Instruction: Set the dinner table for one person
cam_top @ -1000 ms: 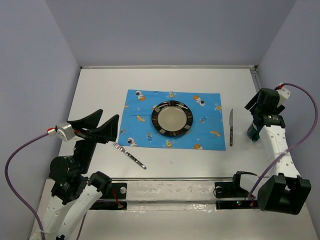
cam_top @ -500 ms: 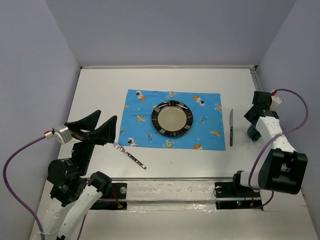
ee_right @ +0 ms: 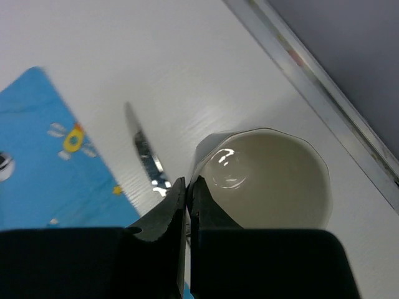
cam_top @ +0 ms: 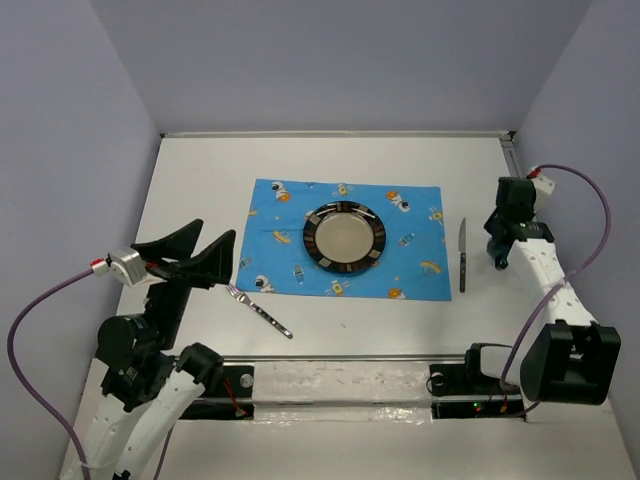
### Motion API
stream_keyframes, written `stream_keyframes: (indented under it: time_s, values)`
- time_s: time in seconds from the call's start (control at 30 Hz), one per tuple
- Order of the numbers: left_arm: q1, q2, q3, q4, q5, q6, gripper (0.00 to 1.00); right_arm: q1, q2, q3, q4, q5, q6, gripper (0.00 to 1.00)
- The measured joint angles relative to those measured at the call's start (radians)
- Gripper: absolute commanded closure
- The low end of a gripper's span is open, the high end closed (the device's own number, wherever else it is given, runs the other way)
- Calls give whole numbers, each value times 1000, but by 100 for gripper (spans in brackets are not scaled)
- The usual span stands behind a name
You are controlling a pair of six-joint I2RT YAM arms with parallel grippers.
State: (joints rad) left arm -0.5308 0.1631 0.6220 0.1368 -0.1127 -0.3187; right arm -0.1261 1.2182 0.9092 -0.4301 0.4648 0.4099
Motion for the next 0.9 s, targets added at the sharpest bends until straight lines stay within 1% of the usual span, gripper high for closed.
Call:
stream_keyframes:
  time_s: [0.07, 0.13, 0.17, 0.27, 0.4, 0.53, 0.67, 0.9]
  values:
    - [1, 11, 0, 0, 0, 0, 1, 104, -12, 47, -7, 6, -44, 100]
    - [3, 21, 0, 0, 0, 0, 1, 193, 21, 106, -3, 1, -75, 100]
    - [6, 29, 0, 0, 0, 1, 1, 242, 63, 161, -2, -14, -91, 100]
    - [18, 46, 0, -2, 0, 2, 1, 316, 194, 284, 35, -76, -129, 100]
    - [29, 71, 0, -3, 0, 4, 1, 336, 397, 422, 72, -157, -181, 100]
    - [39, 99, 0, -5, 2, 5, 1, 335, 546, 524, 56, -206, -220, 100]
    - [52, 128, 0, -6, 6, 5, 1, 335, 650, 599, 49, -245, -244, 100]
    - [72, 165, 0, -7, 12, 6, 1, 335, 726, 682, 42, -268, -277, 100]
